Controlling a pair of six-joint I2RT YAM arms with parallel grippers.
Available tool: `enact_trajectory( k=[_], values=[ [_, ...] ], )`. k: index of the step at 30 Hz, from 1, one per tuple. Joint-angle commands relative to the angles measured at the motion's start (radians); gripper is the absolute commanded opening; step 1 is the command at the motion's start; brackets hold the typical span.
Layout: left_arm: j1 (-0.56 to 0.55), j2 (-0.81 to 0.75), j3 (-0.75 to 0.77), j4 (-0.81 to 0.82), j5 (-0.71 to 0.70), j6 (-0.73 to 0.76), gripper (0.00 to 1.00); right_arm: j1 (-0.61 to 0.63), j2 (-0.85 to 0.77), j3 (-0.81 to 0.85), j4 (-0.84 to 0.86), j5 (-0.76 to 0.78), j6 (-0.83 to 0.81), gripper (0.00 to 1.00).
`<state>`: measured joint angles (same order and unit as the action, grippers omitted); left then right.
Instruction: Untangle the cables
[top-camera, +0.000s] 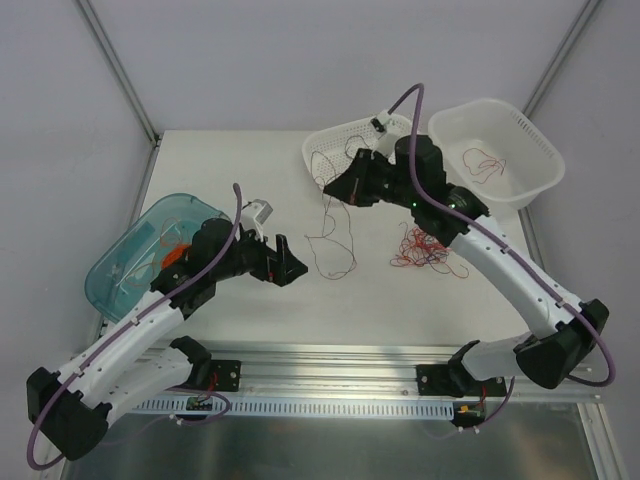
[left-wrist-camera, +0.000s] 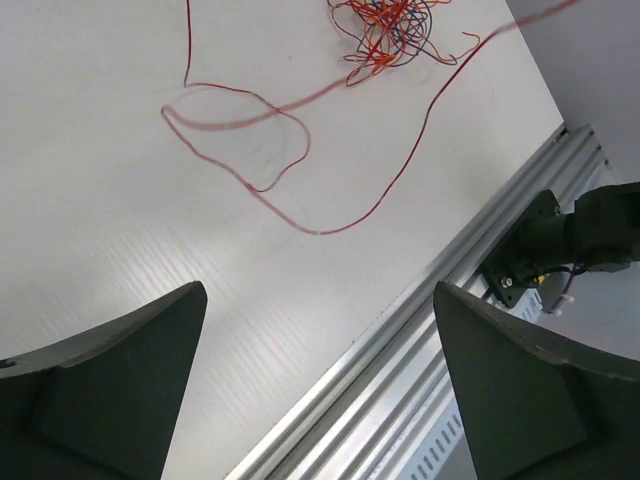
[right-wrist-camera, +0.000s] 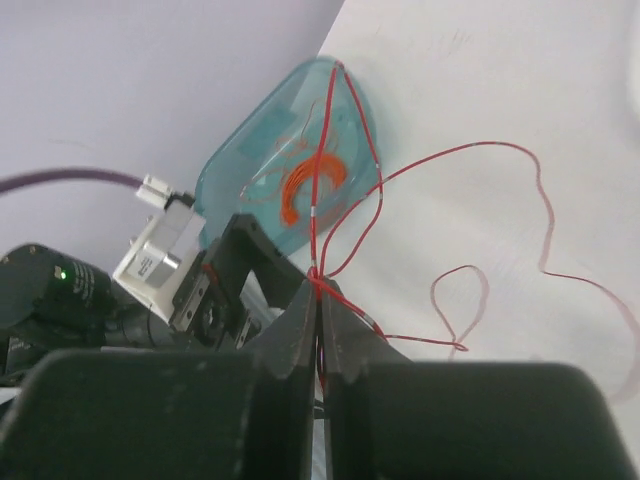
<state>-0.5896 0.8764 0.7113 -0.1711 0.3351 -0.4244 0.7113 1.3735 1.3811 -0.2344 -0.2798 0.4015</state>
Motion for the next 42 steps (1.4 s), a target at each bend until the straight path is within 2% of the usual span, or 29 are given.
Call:
enact_trajectory(
  k=[1,8,15,17,21,27,36,42],
  values=[
    [-0.006,-0.074,-0.032,0.024,-0.056,0.101,0.99,-0.062,-0.050,0.152,-0.201,0.102,-0.166,0.01],
    [-0.006,-0.151,-0.113,0.021,-0.116,0.130,0.99,-0.231,-0.034,0.415,-0.308,0.068,-0.260,0.01],
    [-0.006,-0.177,-0.168,0.015,-0.159,0.108,0.99,-0.417,0.042,0.683,-0.316,0.067,-0.391,0.01],
    [-0.006,-0.174,-0.183,0.016,-0.162,0.096,0.99,-0.492,0.062,0.752,-0.283,0.044,-0.397,0.01],
    [-0.006,-0.148,-0.196,0.016,-0.194,0.085,0.99,-0.627,0.113,0.791,-0.174,-0.005,-0.444,0.01],
    [-0.006,-0.073,-0.182,0.021,-0.223,0.015,0.99,-0.860,0.232,0.878,-0.031,-0.119,-0.371,0.01],
    [-0.006,0.027,-0.151,0.021,-0.260,-0.008,0.99,-0.998,0.398,0.814,0.145,-0.179,-0.276,0.01],
    [-0.006,0.117,-0.101,0.022,-0.212,0.003,0.99,-1.018,0.444,0.641,0.228,-0.130,-0.289,0.01]
  ],
)
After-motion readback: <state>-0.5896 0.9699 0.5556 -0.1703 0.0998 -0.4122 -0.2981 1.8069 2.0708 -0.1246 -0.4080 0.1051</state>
